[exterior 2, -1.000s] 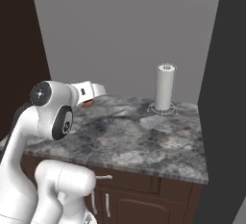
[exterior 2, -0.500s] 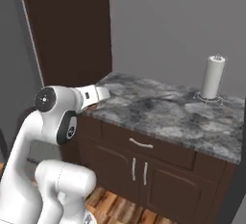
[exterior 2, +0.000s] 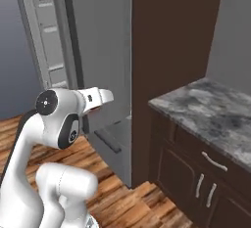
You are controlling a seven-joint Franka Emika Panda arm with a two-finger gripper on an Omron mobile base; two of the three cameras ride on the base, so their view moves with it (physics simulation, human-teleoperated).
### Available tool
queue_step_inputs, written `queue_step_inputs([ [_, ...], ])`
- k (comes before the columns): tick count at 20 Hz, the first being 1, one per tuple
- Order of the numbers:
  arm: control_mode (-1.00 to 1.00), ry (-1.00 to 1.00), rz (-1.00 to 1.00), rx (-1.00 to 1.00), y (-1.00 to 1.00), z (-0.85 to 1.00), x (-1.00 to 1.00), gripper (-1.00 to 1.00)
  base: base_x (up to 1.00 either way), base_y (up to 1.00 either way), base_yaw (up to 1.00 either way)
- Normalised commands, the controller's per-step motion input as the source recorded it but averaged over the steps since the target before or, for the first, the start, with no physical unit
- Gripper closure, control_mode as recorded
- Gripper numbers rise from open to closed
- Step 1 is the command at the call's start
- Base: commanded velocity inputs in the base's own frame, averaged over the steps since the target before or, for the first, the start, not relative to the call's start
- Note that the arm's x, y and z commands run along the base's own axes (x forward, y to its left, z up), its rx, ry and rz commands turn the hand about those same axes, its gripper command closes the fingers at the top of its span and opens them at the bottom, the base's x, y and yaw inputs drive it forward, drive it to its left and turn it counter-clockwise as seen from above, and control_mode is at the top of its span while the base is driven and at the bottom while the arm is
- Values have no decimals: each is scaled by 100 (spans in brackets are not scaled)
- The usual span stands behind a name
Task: Place the peach in the correct fridge rack based on whether it is a fruit or vegetable. Finally, close the fridge door.
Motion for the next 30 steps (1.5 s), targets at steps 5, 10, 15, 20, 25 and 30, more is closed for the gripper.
queue_step_inputs([
  [5, 100, 0, 0, 0, 0, 0, 0, 100, -12, 17, 70],
  [10, 100, 0, 0, 0, 0, 0, 0, 100, 0, 59, 61],
  [15, 100, 0, 0, 0, 0, 0, 0, 100, 18, 93, 49],
  [20, 100, 0, 0, 0, 0, 0, 0, 100, 47, 85, 22],
  [25, 100, 0, 0, 0, 0, 0, 0, 100, 36, 24, -23],
  [30, 100, 0, 0, 0, 0, 0, 0, 100, 46, 8, -44],
])
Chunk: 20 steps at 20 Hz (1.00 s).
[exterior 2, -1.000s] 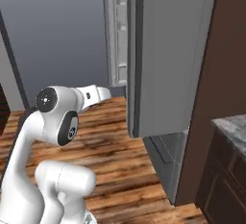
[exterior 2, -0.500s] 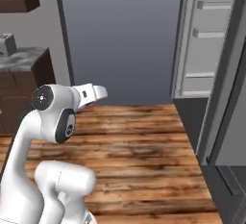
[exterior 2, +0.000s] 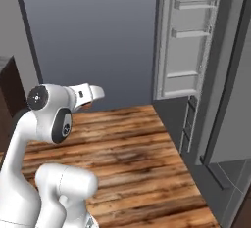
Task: Place the peach in the correct fridge rack based on whether it is a fruit or vegetable. Finally, close the fridge door.
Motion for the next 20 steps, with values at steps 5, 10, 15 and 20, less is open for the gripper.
queue_step_inputs([
  [5, 100, 0, 0, 0, 0, 0, 0, 100, 61, 12, -48],
  [10, 100, 0, 0, 0, 0, 0, 0, 100, 72, 14, -44],
  [15, 100, 0, 0, 0, 0, 0, 0, 100, 80, 22, -42],
  [20, 100, 0, 0, 0, 0, 0, 0, 100, 78, 1, -39],
])
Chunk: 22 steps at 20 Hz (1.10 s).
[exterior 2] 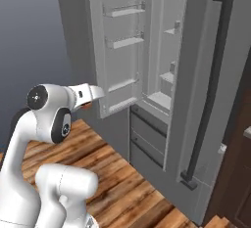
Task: Place the peach in the correct fridge rack based on whether it is a fruit or vegetable. Finally, close the fridge door.
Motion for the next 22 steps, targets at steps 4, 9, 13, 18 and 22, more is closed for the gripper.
queue_step_inputs([
  [4, 100, 0, 0, 0, 0, 0, 0, 100, 71, 0, -38],
  [9, 100, 0, 0, 0, 0, 0, 0, 100, 56, 5, -38],
  [13, 100, 0, 0, 0, 0, 0, 0, 100, 29, 29, -39],
  [18, 100, 0, 0, 0, 0, 0, 0, 100, 20, 44, -41],
  [22, 100, 0, 0, 0, 0, 0, 0, 100, 21, 54, -40],
])
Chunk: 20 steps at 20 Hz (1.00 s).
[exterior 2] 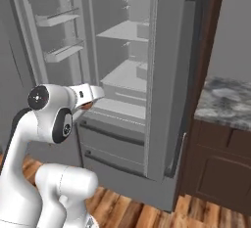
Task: Place the peach in the correct fridge rack based on whether it is a fruit or vegetable. Finally, close the fridge door.
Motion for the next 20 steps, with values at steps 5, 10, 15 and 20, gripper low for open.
queue_step_inputs([
  [5, 100, 0, 0, 0, 0, 0, 0, 100, 24, 49, -36],
  [10, 100, 0, 0, 0, 0, 0, 0, 100, 43, 11, -22],
  [15, 100, 0, 0, 0, 0, 0, 0, 100, 63, 0, -6],
  [20, 100, 0, 0, 0, 0, 0, 0, 100, 74, 4, -3],
])
